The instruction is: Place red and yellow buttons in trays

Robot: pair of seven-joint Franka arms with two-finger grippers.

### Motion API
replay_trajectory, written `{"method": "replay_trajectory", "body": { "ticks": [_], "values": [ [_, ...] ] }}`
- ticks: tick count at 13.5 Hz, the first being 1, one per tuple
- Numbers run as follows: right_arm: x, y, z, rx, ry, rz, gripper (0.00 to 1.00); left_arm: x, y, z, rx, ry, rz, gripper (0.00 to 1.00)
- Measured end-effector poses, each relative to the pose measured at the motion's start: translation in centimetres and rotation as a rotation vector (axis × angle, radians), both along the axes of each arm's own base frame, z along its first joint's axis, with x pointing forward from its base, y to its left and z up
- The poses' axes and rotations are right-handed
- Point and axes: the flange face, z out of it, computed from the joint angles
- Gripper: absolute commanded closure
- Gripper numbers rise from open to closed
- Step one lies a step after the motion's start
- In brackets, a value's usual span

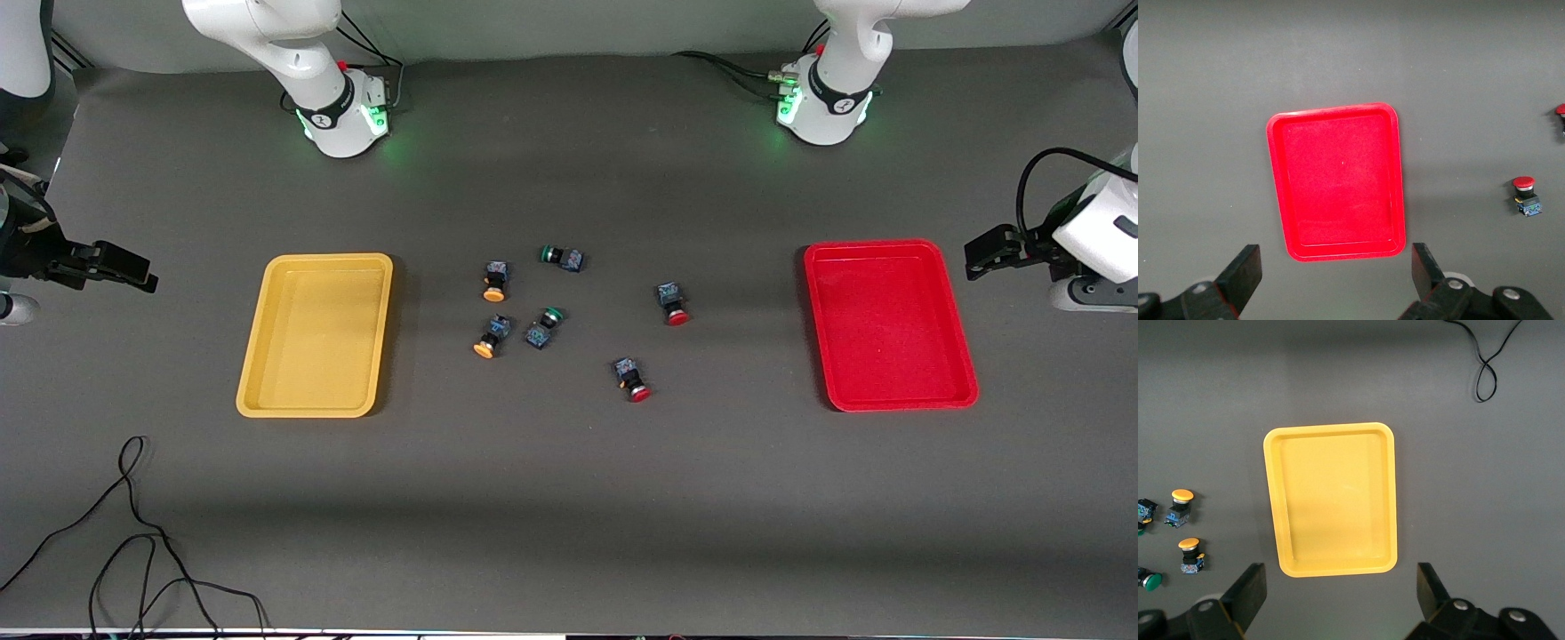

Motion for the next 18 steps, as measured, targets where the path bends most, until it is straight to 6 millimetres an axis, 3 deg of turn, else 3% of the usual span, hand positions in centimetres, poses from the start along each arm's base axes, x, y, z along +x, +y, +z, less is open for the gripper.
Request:
{"method": "replay_trajectory", "body": {
  "ticks": [5,7,10,13,15,18],
  "values": [
    [0.0,0.3,-0.1,0.000,0.003,0.008,0.00,-0.1,-0.3,-0.4,0.000,0.013,-0.004,0.00],
    [0.0,3.0,-0.7,0.001,0.019,0.049,0.00,-0.2,-0.3,-0.5,0.001,0.017,-0.004,0.00],
    [-0.8,10.6,-3.3,0.004,0.059,0.032,0.00,0.0,-0.4,-1.0,0.001,0.026,-0.006,0.00],
    [-3.9,20.9,-7.1,0.006,0.016,-0.034,0.00,0.2,-1.7,-2.3,0.000,0.047,-0.017,0.00],
    [-7.9,27.4,-10.5,0.010,-0.010,-0.073,0.00,0.2,-4.4,-3.9,0.006,0.062,0.017,0.00],
    [-13.6,34.7,-13.5,0.012,-0.022,-0.083,0.00,0.1,-11.2,-8.9,0.015,0.040,0.076,0.00]
  ]
}}
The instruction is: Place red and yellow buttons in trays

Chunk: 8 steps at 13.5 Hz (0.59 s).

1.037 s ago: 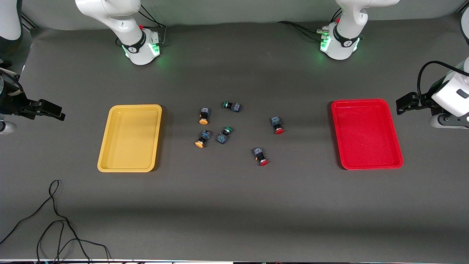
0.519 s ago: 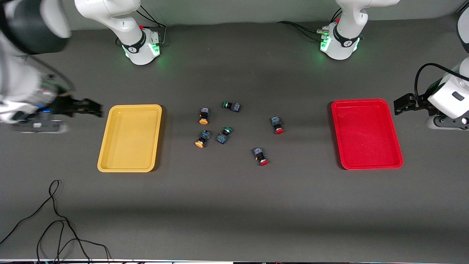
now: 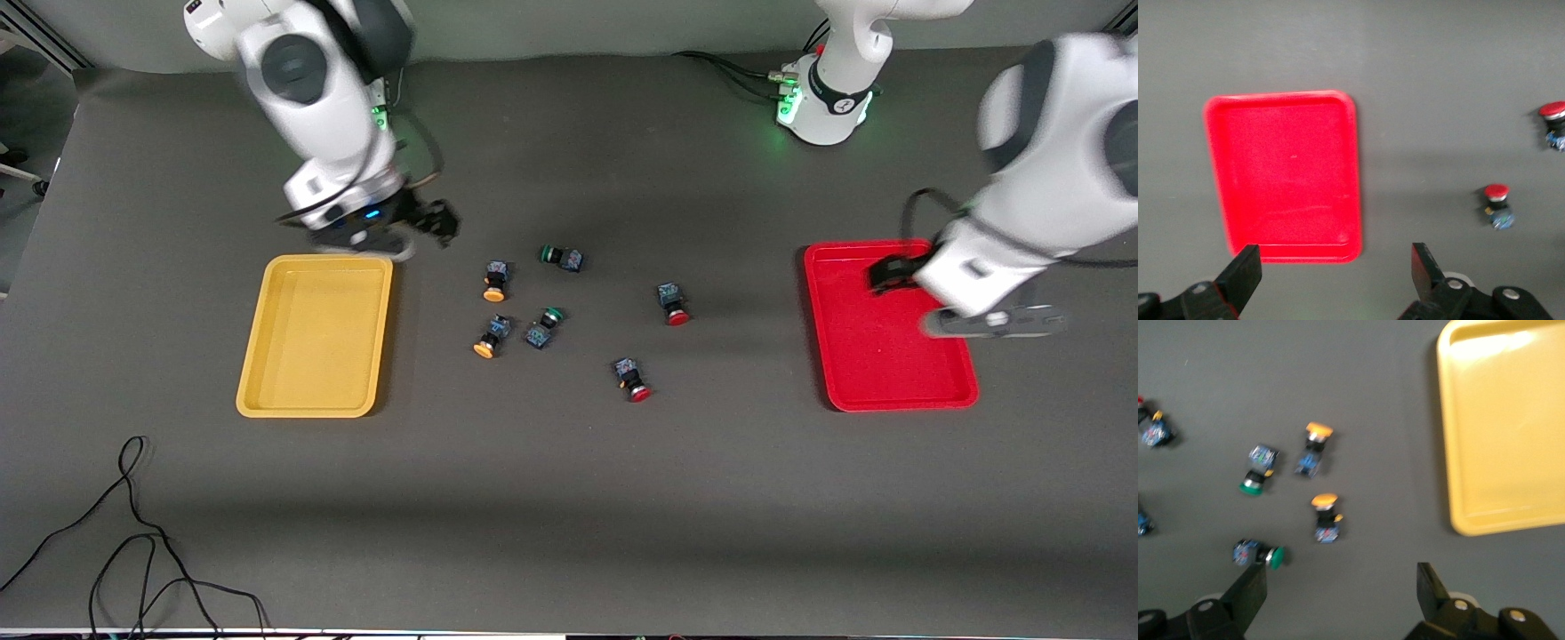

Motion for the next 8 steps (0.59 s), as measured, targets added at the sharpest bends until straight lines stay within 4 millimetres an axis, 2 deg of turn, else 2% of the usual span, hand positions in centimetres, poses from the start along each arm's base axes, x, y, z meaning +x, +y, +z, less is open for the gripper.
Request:
{"method": "replay_trajectory", "body": {
  "ticks": [2,5,6,8],
  "values": [
    [-1.8,2.1,-0.5,0.000,-0.001,0.021,0.00,-0.9,-5.1,-5.2,0.002,-0.023,0.046,0.00],
    [-1.6,1.6,-1.0,0.003,-0.003,0.039,0.00,-3.4,-12.3,-12.8,0.014,-0.011,0.097,0.00],
    [-1.7,1.3,-1.9,0.009,-0.011,0.052,0.00,-4.0,-14.2,-15.1,0.016,-0.007,0.112,0.01],
    [-2.8,1.6,-5.3,0.031,-0.043,0.079,0.00,-5.3,-17.1,-19.3,-0.001,-0.015,0.138,0.01]
  ]
}}
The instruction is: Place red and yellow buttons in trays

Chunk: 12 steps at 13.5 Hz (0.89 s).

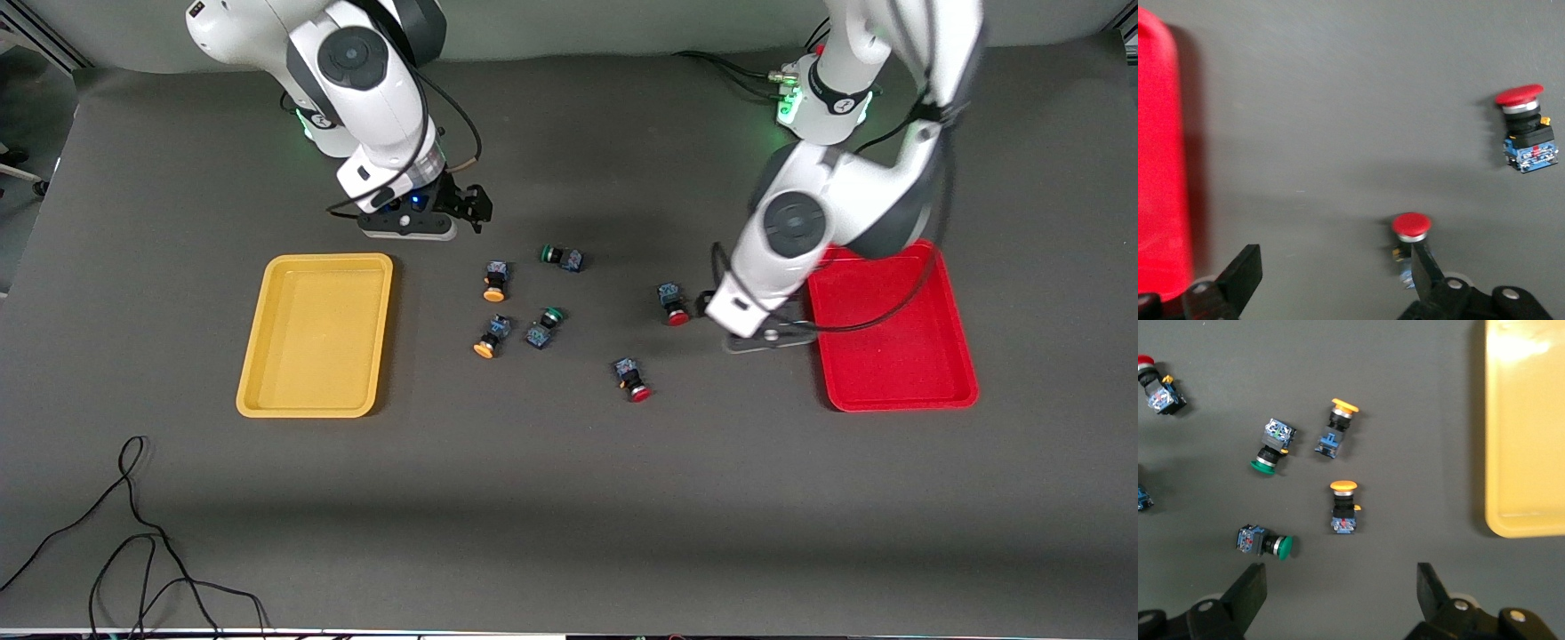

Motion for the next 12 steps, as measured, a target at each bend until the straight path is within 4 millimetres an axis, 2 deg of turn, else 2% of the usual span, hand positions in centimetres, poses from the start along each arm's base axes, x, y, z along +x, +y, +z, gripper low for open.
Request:
{"method": "replay_trajectory", "body": {
  "ticks": [2,4,6,8,9,11,12],
  "values": [
    [-1.6,1.3,-4.8,0.011,-0.021,0.036,0.00,-1.5,-2.0,-3.9,-0.035,-0.024,0.032,0.02],
    [-1.8,1.8,-9.4,0.002,-0.021,0.046,0.00,-2.7,-2.9,-7.2,-0.059,-0.031,0.048,0.05],
    [-1.5,1.7,-13.0,-0.009,-0.017,0.040,0.00,-3.6,-3.0,-9.5,-0.079,-0.042,0.057,0.07],
    [-1.2,1.5,-15.9,-0.011,-0.023,0.036,0.00,-4.5,-3.3,-10.9,-0.092,-0.046,0.089,0.20],
    [-1.2,1.5,-17.6,-0.007,-0.033,0.036,0.00,-5.0,-3.6,-11.4,-0.096,-0.042,0.097,0.36],
    [-1.4,1.3,-21.1,-0.014,-0.036,0.037,0.00,-5.7,-4.3,-11.6,-0.098,-0.033,0.102,0.85],
    [-1.5,1.1,-22.3,-0.020,-0.032,0.038,0.05,-5.9,-4.3,-11.7,-0.098,-0.031,0.102,1.00]
  ]
}}
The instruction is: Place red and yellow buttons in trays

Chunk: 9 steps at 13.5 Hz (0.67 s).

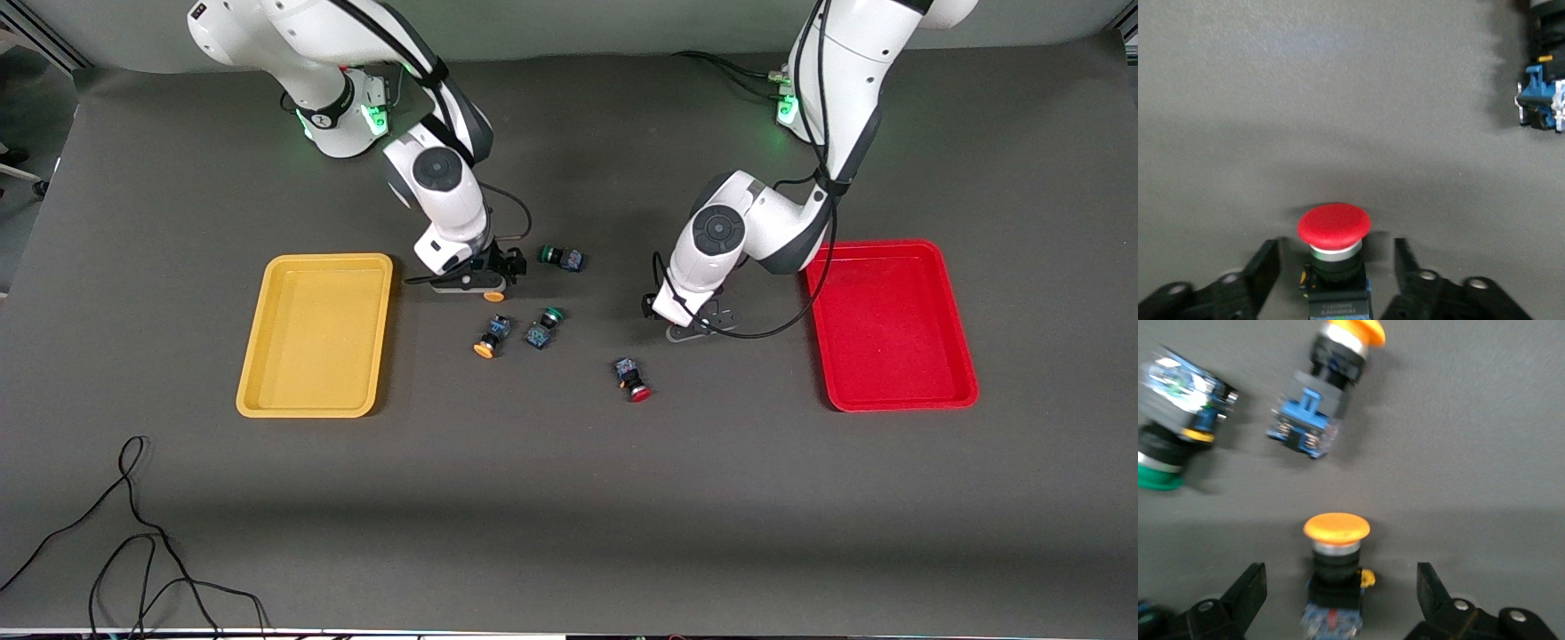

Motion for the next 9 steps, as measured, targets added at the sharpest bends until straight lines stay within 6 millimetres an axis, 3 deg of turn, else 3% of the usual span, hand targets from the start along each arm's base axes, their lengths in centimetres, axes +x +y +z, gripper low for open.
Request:
{"method": "replay_trajectory", "body": {
  "ticks": [1,3,4,6,9],
  "values": [
    [-0.1,-0.1,-0.7,-0.005,0.003,0.000,0.20,0.0,0.0,0.0,0.000,0.000,0.000,1.00],
    [0.0,0.0,-1.0,-0.007,0.005,0.000,0.63,0.1,0.0,0.3,-0.002,-0.004,0.002,1.00],
    [0.1,0.0,-0.9,-0.005,0.003,0.000,0.76,0.4,0.1,0.8,-0.003,-0.010,0.006,1.00],
    [0.2,0.1,-0.8,-0.003,0.001,-0.002,0.81,1.7,1.6,3.7,0.032,0.012,0.026,1.00],
    [0.8,0.6,-0.1,0.001,-0.001,-0.007,0.82,5.4,7.5,12.4,0.096,0.061,-0.014,1.00]
  ]
}}
